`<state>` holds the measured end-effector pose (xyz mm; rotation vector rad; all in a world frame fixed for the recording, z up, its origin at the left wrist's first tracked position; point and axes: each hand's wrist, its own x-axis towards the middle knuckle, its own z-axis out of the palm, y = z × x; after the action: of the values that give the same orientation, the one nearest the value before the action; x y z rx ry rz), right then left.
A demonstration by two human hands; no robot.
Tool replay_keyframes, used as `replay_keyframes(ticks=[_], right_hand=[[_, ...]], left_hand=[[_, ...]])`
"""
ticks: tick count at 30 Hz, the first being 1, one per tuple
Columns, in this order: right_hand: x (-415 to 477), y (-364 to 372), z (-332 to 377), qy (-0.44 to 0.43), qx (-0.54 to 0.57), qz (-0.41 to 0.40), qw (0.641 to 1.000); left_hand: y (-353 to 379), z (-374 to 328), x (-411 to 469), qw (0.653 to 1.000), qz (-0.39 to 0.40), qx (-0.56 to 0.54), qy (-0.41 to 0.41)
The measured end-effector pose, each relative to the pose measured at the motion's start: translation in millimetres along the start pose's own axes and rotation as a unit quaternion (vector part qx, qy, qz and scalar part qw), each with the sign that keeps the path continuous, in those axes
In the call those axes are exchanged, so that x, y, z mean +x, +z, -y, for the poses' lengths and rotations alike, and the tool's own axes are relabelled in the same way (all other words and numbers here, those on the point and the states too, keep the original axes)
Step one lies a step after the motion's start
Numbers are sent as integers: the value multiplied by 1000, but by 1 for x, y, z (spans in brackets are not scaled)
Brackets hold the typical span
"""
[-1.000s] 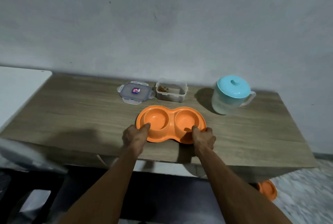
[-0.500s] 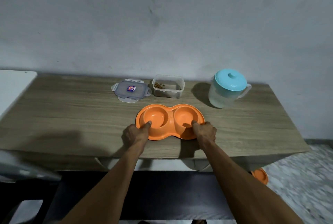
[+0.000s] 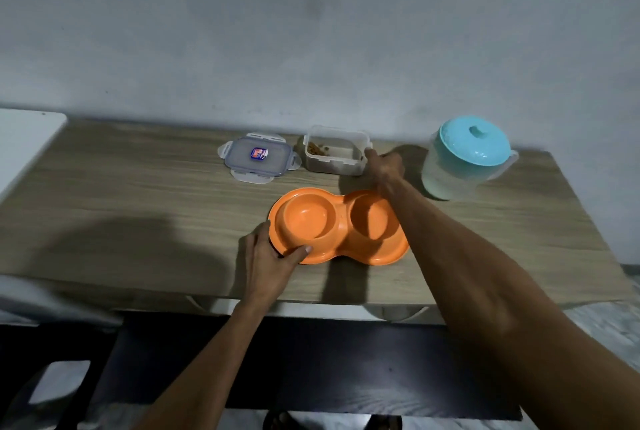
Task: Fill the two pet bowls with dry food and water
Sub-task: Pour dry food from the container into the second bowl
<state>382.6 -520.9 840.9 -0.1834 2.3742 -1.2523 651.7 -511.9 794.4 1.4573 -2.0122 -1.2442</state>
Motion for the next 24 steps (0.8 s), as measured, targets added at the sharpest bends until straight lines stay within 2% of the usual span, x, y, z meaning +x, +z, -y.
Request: replay_keyframes(ticks=[4, 11, 14, 24], right_hand=[[11, 6, 0, 31, -1, 38, 999], [-7, 0, 8, 48, 135, 102, 984], [-19, -9, 10, 36, 161, 105, 981], [-79, -66, -8, -181, 86, 117, 973]], left_hand=[[1, -3, -2, 999, 21, 35, 26], [4, -6, 5, 995, 31, 87, 32], [3, -6, 9, 994, 36, 104, 25], [1, -2, 8, 991, 42, 126, 13]])
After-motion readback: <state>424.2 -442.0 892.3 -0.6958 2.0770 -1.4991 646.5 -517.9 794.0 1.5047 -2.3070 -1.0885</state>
